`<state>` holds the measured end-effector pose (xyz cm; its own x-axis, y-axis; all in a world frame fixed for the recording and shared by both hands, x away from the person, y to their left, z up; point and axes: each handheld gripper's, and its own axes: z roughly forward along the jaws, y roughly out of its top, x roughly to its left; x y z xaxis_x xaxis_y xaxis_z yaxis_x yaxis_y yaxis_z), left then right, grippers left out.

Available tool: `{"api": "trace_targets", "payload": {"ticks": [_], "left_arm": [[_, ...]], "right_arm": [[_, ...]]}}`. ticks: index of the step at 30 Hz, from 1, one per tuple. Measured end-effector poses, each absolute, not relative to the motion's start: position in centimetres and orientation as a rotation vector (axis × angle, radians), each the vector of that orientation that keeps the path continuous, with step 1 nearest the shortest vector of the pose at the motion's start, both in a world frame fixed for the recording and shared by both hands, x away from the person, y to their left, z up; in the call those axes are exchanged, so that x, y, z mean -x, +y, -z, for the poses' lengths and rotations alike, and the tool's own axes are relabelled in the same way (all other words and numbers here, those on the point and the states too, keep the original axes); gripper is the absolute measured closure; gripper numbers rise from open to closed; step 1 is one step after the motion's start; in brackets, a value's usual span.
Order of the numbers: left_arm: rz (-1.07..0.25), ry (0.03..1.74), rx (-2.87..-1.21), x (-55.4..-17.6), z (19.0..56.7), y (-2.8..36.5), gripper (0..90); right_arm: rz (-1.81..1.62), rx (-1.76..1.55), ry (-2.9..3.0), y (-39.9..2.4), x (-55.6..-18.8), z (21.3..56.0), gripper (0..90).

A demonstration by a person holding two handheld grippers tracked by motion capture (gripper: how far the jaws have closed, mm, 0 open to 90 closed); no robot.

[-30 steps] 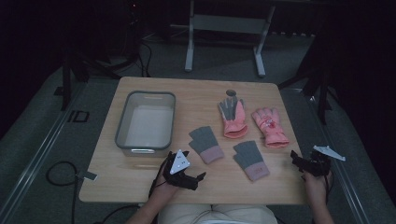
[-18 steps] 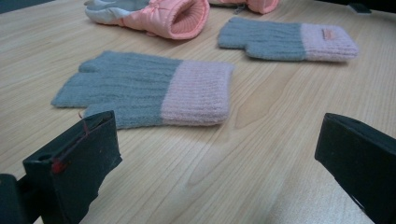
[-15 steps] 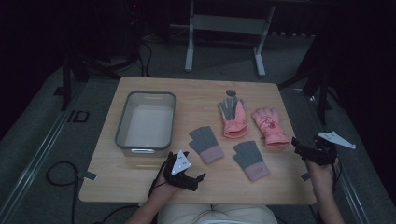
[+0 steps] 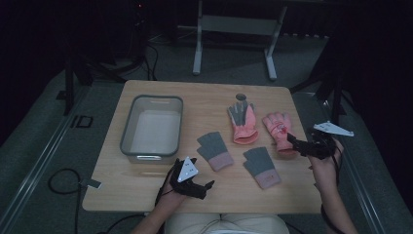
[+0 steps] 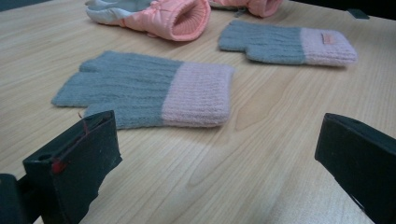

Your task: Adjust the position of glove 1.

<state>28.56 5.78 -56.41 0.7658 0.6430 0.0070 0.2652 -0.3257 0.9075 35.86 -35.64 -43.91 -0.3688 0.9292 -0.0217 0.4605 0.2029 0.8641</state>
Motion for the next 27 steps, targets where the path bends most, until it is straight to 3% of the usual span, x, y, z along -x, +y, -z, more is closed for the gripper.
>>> {"api": "trace_targets", "payload": {"ticks": [15,27], "left_arm": [[-0.438,0.687,-1.901,-28.6,56.4,5.9,0.0],[-0.449,0.684,-1.896,-28.5,56.4,5.9,0.0]], "right_arm": [[-1.242,-1.14,2.097,-29.8,-38.4,43.7,11.9],[-1.252,-1.019,2.268,-24.8,-39.7,45.2,22.7]]}}
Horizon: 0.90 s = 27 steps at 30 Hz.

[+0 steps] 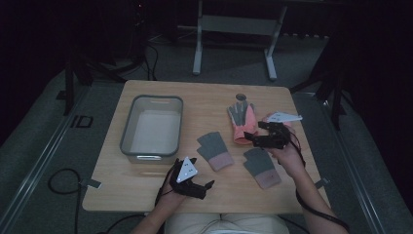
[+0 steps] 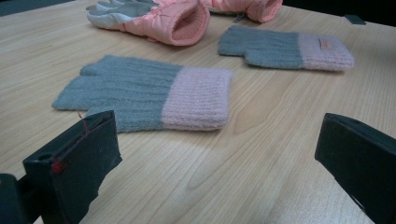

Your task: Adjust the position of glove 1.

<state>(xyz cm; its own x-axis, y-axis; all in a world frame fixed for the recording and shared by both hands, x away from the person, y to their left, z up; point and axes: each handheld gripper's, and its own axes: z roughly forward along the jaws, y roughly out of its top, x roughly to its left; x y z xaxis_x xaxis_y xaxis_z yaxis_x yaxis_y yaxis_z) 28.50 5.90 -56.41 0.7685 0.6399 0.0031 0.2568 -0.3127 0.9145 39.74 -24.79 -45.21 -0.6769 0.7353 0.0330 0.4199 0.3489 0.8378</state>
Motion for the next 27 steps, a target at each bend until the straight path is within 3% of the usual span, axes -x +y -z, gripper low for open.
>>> {"api": "trace_targets", "payload": {"ticks": [11,27], "left_arm": [[-0.443,0.678,-1.893,-28.5,56.4,5.9,0.0],[-0.447,0.669,-1.891,-28.4,56.4,5.9,0.0]], "right_arm": [[-1.215,-0.932,2.387,-20.0,-40.9,46.5,27.9],[-1.083,-0.789,2.533,-14.3,-42.7,50.2,45.4]]}}
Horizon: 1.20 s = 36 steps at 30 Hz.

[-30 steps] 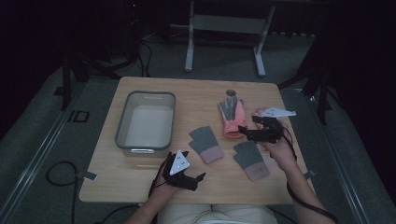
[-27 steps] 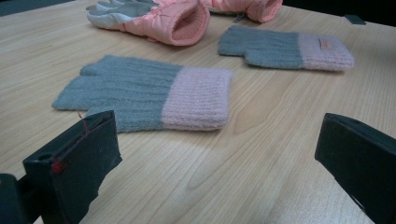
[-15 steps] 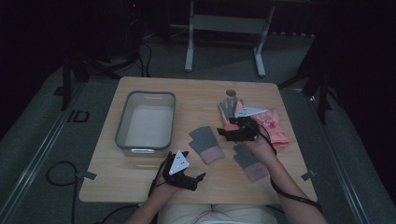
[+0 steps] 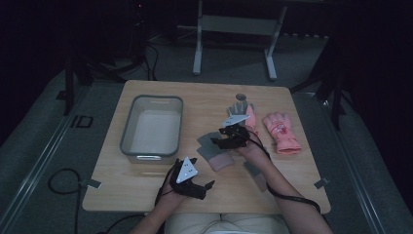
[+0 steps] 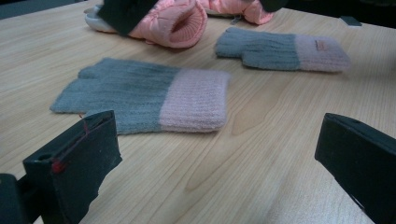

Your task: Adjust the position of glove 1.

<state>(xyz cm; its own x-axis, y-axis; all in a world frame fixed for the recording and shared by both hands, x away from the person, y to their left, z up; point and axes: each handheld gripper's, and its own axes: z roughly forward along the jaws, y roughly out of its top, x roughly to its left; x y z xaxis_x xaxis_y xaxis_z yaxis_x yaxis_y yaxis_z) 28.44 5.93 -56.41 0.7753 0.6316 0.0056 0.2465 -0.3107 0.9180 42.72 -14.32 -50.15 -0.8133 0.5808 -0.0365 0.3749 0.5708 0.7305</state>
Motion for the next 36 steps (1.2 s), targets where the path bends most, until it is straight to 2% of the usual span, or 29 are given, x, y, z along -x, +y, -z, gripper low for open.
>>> {"api": "trace_targets", "payload": {"ticks": [7,13,23,26,28,36], "left_arm": [[-0.439,0.666,-1.892,-28.4,56.4,5.9,0.0],[-0.438,0.667,-1.892,-28.4,56.4,5.9,0.0],[-0.44,0.673,-1.892,-28.5,56.4,5.9,0.0],[-0.441,0.679,-1.89,-28.5,56.4,5.9,0.0],[-0.443,0.678,-1.89,-28.5,56.4,5.9,0.0],[-0.445,0.677,-1.89,-28.5,56.4,6.0,0.0]], "right_arm": [[-1.011,-0.802,2.656,-13.7,-43.8,52.3,56.1],[-0.926,-0.785,2.707,-13.4,-44.2,54.2,60.4],[-0.92,-0.86,2.657,-12.9,-43.8,54.4,79.1],[-0.926,-0.944,2.621,-12.7,-43.6,54.4,82.2],[-0.918,-1.009,2.601,-12.5,-43.4,54.1,85.2],[-1.048,-1.199,2.415,-12.9,-40.7,49.9,85.7]]}}
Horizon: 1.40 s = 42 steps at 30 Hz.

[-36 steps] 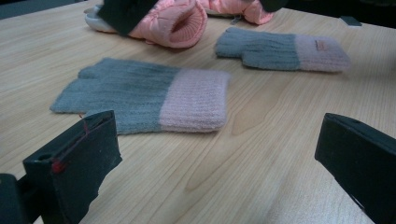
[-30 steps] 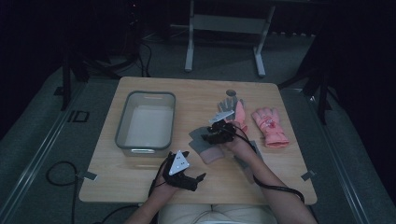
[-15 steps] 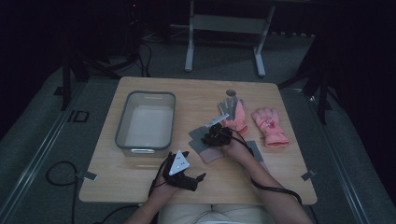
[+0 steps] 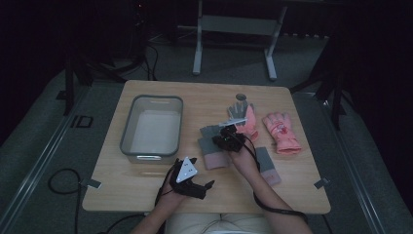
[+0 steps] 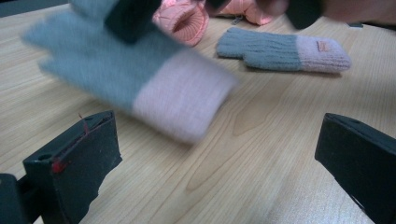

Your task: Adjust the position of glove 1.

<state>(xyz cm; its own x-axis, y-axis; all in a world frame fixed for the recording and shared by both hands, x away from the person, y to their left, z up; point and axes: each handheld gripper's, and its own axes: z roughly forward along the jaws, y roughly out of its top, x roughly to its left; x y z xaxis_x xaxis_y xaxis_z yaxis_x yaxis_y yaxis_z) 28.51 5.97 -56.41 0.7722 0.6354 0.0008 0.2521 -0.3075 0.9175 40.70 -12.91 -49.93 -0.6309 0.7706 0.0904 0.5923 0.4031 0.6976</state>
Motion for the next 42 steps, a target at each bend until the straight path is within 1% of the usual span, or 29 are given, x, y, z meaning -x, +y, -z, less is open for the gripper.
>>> {"api": "trace_targets", "payload": {"ticks": [5,10,17,28,32,37,41,42], "left_arm": [[-0.439,0.684,-1.884,-28.5,56.4,6.0,0.0],[-0.445,0.682,-1.886,-28.5,56.4,6.0,0.0],[-0.442,0.682,-1.887,-28.5,56.4,5.9,0.0],[-0.44,0.676,-1.89,-28.5,56.4,6.0,0.0],[-0.44,0.676,-1.892,-28.5,56.4,5.9,0.0],[-0.44,0.676,-1.892,-28.5,56.4,5.9,0.0],[-0.439,0.675,-1.892,-28.5,56.4,5.9,0.0],[-0.44,0.675,-1.892,-28.5,56.4,5.9,0.0]], "right_arm": [[-1.098,-1.269,2.306,-13.5,-38.5,48.2,85.6],[-1.125,-1.382,2.233,-14.9,-37.4,48.3,85.6],[-1.083,-1.431,2.223,-15.5,-37.3,50.3,85.6],[-1.04,-1.504,2.218,-14.6,-38.3,53.5,84.6],[-1.023,-1.523,2.211,-14.5,-38.3,55.1,81.3],[-1.029,-1.525,2.188,-14.4,-38.2,55.2,78.3],[-1.032,-1.526,2.19,-14.4,-38.3,55.2,73.6],[-1.035,-1.526,2.194,-14.4,-38.3,55.1,71.0]]}}
